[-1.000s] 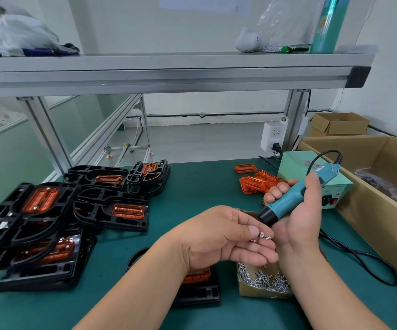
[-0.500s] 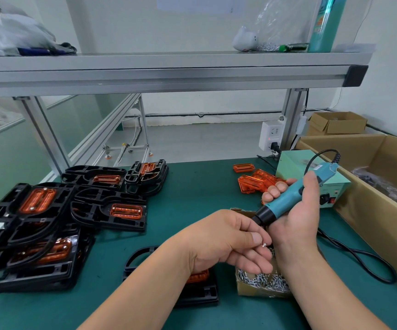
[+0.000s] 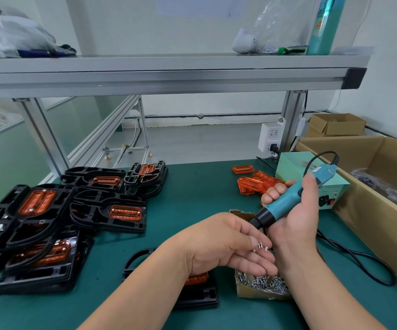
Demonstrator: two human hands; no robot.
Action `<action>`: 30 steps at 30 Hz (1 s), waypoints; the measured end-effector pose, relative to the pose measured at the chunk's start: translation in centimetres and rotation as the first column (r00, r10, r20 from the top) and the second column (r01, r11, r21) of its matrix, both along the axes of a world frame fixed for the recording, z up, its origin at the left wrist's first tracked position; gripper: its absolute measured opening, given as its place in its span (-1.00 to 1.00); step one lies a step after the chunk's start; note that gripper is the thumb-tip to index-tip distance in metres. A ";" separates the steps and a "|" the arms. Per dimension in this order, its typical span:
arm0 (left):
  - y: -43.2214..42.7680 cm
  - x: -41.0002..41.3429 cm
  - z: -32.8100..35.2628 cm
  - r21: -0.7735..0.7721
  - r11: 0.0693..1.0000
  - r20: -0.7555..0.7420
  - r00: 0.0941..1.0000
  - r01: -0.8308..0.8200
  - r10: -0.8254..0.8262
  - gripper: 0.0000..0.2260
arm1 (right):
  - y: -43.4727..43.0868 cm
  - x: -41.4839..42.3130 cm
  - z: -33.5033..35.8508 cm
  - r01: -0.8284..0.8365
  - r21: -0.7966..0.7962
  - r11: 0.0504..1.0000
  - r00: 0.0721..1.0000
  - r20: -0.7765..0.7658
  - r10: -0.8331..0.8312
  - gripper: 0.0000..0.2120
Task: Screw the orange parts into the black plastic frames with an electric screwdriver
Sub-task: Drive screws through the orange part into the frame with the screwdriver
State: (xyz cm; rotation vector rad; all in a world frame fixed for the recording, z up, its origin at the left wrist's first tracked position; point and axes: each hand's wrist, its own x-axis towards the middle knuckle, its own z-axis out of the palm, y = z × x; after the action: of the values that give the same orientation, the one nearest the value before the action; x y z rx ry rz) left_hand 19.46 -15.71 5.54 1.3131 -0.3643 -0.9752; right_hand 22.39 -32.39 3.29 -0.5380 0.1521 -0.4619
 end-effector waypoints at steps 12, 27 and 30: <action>-0.5 -0.3 -0.5 0.129 0.992 0.153 0.988 -0.013 -0.007 -0.90 | -0.2 0.2 -0.3 -0.008 -0.010 1.000 1.000 0.012 0.008 -0.65; -1.7 -1.3 -0.8 0.398 0.911 0.428 0.900 -0.109 -0.079 -0.87 | -0.2 0.3 -0.4 -0.005 0.009 1.000 1.000 0.011 0.005 -0.65; -1.8 -1.4 -0.9 0.407 0.906 0.434 0.897 -0.117 -0.079 -0.85 | -0.2 0.3 -0.3 -0.010 0.014 1.000 1.000 0.003 0.010 -0.65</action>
State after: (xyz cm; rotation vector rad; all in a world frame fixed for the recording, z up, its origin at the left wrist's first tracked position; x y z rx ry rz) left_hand 18.11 -17.47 4.64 1.9485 -0.5015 -0.7508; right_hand 22.74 -32.54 2.96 -0.5241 0.1497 -0.4519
